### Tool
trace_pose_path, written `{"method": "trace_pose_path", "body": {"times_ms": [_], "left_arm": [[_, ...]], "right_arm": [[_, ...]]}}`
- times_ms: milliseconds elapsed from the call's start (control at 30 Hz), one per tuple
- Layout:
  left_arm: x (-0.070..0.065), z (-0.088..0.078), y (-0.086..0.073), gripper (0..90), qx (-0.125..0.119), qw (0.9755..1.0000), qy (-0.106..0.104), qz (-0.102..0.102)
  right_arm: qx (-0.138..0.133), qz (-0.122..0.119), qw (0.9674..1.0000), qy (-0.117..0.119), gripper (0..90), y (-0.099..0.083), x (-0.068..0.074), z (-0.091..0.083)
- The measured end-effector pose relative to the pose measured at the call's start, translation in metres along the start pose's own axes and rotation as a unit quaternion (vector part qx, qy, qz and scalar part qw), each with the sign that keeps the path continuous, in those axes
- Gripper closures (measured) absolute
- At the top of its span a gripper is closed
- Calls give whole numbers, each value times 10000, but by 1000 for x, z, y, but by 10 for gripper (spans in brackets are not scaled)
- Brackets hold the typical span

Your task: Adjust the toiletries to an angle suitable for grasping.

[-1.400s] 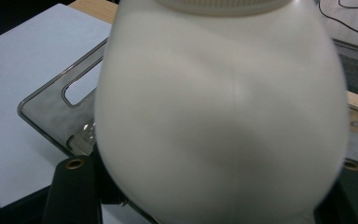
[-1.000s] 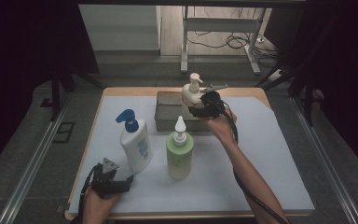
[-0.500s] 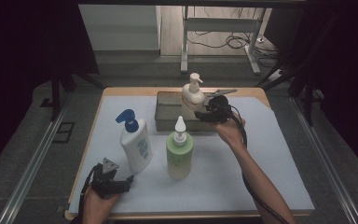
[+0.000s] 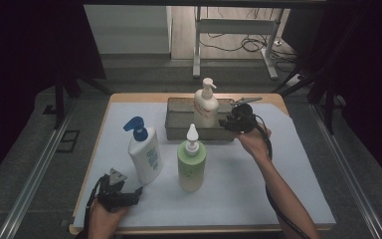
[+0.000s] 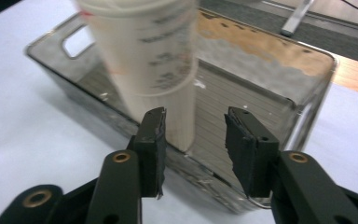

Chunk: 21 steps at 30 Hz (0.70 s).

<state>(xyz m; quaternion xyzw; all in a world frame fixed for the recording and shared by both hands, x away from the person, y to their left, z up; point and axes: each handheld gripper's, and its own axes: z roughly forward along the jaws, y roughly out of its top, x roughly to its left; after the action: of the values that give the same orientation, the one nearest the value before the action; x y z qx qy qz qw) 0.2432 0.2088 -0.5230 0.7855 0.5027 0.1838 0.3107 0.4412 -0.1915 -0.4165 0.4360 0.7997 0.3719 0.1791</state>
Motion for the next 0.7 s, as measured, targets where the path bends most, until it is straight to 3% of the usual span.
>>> {"method": "trace_pose_path", "body": {"times_ms": [300, 500, 700], "left_arm": [[0, 0, 0, 127, 2, 10000, 0, -5], [0, 0, 0, 127, 4, 10000, -1, 3], [0, 0, 0, 127, 7, 10000, -1, 6]], "right_arm": [[-25, 323, 9991, -260, 783, 3, -14, 20], [21, 322, 9989, -351, 858, 6, -11, 35], [57, 197, 9988, -454, 878, 10, -5, 48]]}}
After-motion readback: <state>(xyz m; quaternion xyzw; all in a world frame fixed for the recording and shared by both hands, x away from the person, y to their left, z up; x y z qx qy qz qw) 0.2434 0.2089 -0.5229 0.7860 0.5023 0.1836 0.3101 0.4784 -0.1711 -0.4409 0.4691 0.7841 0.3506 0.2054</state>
